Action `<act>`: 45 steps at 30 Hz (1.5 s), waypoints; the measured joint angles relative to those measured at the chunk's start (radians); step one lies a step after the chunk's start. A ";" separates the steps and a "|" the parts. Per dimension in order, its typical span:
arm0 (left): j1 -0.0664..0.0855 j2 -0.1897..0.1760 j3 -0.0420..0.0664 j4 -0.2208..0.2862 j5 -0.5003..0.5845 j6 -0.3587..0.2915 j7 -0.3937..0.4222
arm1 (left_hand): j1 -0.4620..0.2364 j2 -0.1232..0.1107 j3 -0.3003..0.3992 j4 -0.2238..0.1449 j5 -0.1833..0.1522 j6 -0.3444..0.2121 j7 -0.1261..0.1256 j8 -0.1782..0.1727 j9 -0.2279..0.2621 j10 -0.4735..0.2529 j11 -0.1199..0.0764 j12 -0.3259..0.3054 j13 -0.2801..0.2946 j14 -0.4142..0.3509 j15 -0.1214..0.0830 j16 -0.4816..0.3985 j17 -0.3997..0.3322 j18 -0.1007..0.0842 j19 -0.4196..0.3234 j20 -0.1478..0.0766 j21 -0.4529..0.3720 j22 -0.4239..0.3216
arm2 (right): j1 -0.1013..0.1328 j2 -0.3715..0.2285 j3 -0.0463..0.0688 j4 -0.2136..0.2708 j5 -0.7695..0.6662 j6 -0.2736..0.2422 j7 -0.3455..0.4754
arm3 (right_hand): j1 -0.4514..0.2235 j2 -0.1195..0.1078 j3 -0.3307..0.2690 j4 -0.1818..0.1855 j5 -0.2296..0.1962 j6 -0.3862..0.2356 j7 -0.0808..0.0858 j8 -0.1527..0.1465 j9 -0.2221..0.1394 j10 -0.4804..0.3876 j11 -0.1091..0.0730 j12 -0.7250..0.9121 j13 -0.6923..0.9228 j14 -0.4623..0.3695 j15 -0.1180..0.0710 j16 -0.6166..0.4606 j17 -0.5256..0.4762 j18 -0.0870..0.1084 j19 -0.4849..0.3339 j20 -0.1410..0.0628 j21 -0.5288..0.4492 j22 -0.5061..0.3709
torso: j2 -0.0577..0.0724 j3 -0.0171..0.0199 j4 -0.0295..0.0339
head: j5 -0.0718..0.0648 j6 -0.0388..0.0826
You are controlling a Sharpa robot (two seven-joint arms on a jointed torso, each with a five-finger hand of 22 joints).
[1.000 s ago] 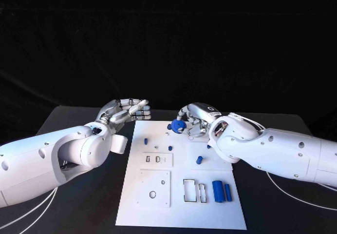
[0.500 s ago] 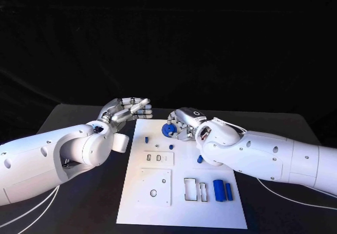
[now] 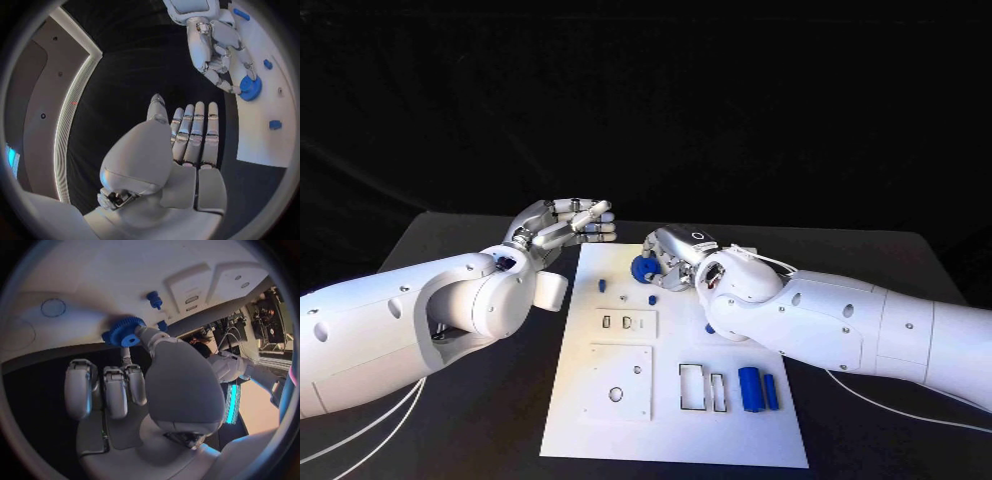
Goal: Assemble the parts on the task board
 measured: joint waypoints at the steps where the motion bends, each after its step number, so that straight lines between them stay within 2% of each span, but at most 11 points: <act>1: 0.000 0.001 0.000 0.000 0.000 0.000 0.000 | 0.000 0.000 0.000 0.000 0.000 0.000 0.000 0.000 0.000 0.000 0.000 0.000 0.000 0.000 0.000 0.000 0.000 0.000 0.000 0.000 0.000 0.000 | 0.000 0.002 0.000 -0.004 -0.001 0.001 0.000 | 0.000 0.000 0.000 0.000 0.000 0.001 -0.001 -0.001 0.000 0.000 0.000 0.000 0.000 0.000 0.000 0.000 0.000 0.000 0.000 0.000 0.000 0.000 | 0.000 0.0001 0.0000 | 0.000 0.000; 7: 0.000 0.001 0.000 -0.001 0.000 0.001 0.000 | 0.000 0.000 0.000 0.000 0.000 0.000 0.000 0.000 0.000 0.000 0.000 0.000 0.000 0.000 0.000 0.000 0.000 0.000 0.000 0.000 0.000 0.000 | -0.003 0.012 -0.001 -0.015 -0.006 0.003 0.000 | -0.009 -0.009 0.010 -0.002 0.000 0.005 -0.006 -0.013 0.000 -0.004 0.004 -0.004 0.000 0.000 0.000 0.000 0.000 0.000 0.000 0.000 0.000 0.000 | 0.000 0.0011 -0.0001 | -0.001 0.002; 10: 0.000 0.001 0.000 -0.001 0.000 0.001 0.000 | 0.000 0.000 0.000 0.000 0.000 0.000 0.000 0.000 0.000 0.000 0.000 0.000 0.000 0.000 0.000 0.000 0.000 0.000 0.000 0.000 0.000 0.000 | -0.004 0.015 -0.001 -0.020 -0.007 0.003 0.000 | -0.016 -0.016 0.013 -0.005 0.000 -0.001 -0.018 -0.032 -0.005 -0.012 0.012 -0.012 0.000 0.000 0.000 0.000 0.000 0.000 0.000 0.000 -0.004 0.000 | 0.000 0.0011 -0.0001 | -0.002 0.002; 14: 0.000 0.000 0.000 -0.001 0.000 0.001 0.000 | 0.000 0.000 0.000 0.000 0.000 0.000 0.000 0.000 0.000 0.000 0.000 0.000 0.000 0.000 0.000 0.000 0.000 0.000 0.000 0.000 0.000 0.000 | -0.005 0.018 -0.002 -0.025 -0.009 0.003 0.000 | -0.050 -0.019 0.019 -0.005 -0.028 -0.048 0.002 -0.067 -0.025 -0.028 0.028 -0.031 0.000 0.002 0.014 0.000 0.000 0.000 -0.006 0.013 -0.015 0.000 | 0.000 0.0010 0.0000 | -0.003 0.003; 18: 0.000 0.000 0.000 -0.001 0.000 0.001 -0.001 | 0.000 0.000 0.000 0.000 0.000 0.000 0.000 0.000 0.000 0.000 0.000 0.000 0.000 0.000 0.000 0.000 0.000 0.000 0.000 0.000 0.000 0.000 | -0.005 0.018 -0.001 -0.027 -0.009 0.002 0.000 | -0.075 -0.024 -0.031 0.006 -0.042 -0.100 0.014 -0.101 -0.050 -0.036 0.036 -0.038 0.000 0.002 0.024 0.000 0.000 0.000 -0.004 0.022 -0.016 0.000 | 0.000 0.0006 0.0000 | -0.004 0.003; 19: 0.000 0.000 0.000 -0.001 0.000 0.001 -0.001 | 0.000 0.000 0.000 0.000 0.000 0.000 0.000 0.000 0.000 0.000 0.000 0.000 0.000 0.000 0.000 0.000 0.000 0.000 0.000 0.000 0.000 0.000 | -0.005 0.017 -0.001 -0.026 -0.008 0.002 0.000 | -0.082 -0.018 -0.052 0.012 -0.040 -0.102 0.016 -0.101 -0.056 -0.036 0.036 -0.038 0.000 0.002 0.024 0.000 0.000 0.000 -0.007 0.025 -0.016 0.000 | 0.000 0.0006 0.0000 | -0.004 0.003; 23: 0.000 -0.001 0.000 -0.001 0.000 0.002 -0.001 | 0.000 0.000 0.000 0.000 0.000 0.000 0.000 0.000 0.000 0.000 0.000 0.000 0.000 0.000 0.000 0.000 0.000 0.000 0.000 0.000 0.000 0.000 | -0.005 0.012 -0.001 -0.018 -0.004 0.003 0.003 | -0.126 0.011 -0.143 0.073 0.039 -0.101 0.015 -0.101 -0.071 -0.036 0.036 -0.038 0.000 0.002 0.024 0.000 0.000 0.000 -0.004 0.029 -0.016 0.000 | 0.000 0.0006 0.0000 | -0.004 0.003; 27: 0.000 -0.002 0.000 -0.001 0.000 0.002 -0.002 | 0.000 0.000 -0.001 0.001 0.000 0.000 0.000 0.000 0.000 0.000 0.000 0.000 0.000 0.000 0.000 -0.004 0.001 0.000 0.000 0.000 0.000 -0.001 | -0.005 0.005 -0.001 -0.011 0.008 0.008 0.006 | -0.157 0.042 -0.158 0.088 0.069 -0.076 0.009 -0.093 -0.074 -0.034 0.038 -0.035 0.000 0.002 0.024 0.000 0.000 0.000 -0.004 0.029 -0.016 0.000 | 0.000 0.0005 -0.0002 | -0.003 0.004; 30: 0.000 -0.002 0.000 -0.001 0.000 0.002 -0.002 | 0.000 0.000 -0.003 0.003 0.000 0.000 0.000 0.000 0.000 0.000 0.000 0.000 0.000 0.000 0.000 -0.004 0.001 0.000 0.000 0.000 0.000 -0.001 | -0.005 0.001 -0.002 -0.009 0.018 0.014 0.008 | -0.171 0.056 -0.158 0.088 0.086 -0.068 0.007 -0.088 -0.075 -0.032 0.039 -0.031 0.000 0.002 0.024 0.004 0.000 0.000 -0.004 0.029 -0.016 0.000 | 0.000 0.0006 -0.0002 | -0.002 0.003; 33: 0.000 -0.002 0.000 -0.001 0.000 0.002 -0.003 | 0.000 0.000 -0.003 0.003 0.000 0.000 0.000 0.000 0.000 0.000 0.000 -0.005 0.000 0.000 0.000 -0.004 0.001 0.000 0.000 0.000 0.000 -0.001 | -0.005 -0.002 -0.002 -0.008 0.029 0.025 0.009 | -0.184 0.058 -0.158 0.088 0.088 -0.064 0.007 -0.086 -0.076 -0.027 0.034 -0.027 0.000 0.002 0.024 0.004 0.000 0.000 -0.004 0.029 -0.016 0.000 | 0.000 0.0006 -0.0002 | -0.002 0.002; 45: 0.000 -0.003 0.000 -0.003 0.000 0.002 -0.004 | -0.004 0.004 -0.008 0.003 0.000 0.000 0.000 0.000 -0.001 0.000 0.000 -0.005 0.000 0.000 0.000 -0.004 0.001 0.000 0.000 0.000 0.000 -0.002 | -0.003 -0.013 -0.001 -0.011 0.056 0.066 0.008 | -0.188 0.062 -0.152 0.088 0.092 -0.053 0.003 -0.082 -0.076 -0.027 0.034 -0.023 0.000 0.002 0.024 0.004 0.001 0.000 -0.004 0.029 -0.016 0.000 | 0.000 0.0006 -0.0006 | -0.002 0.002</act>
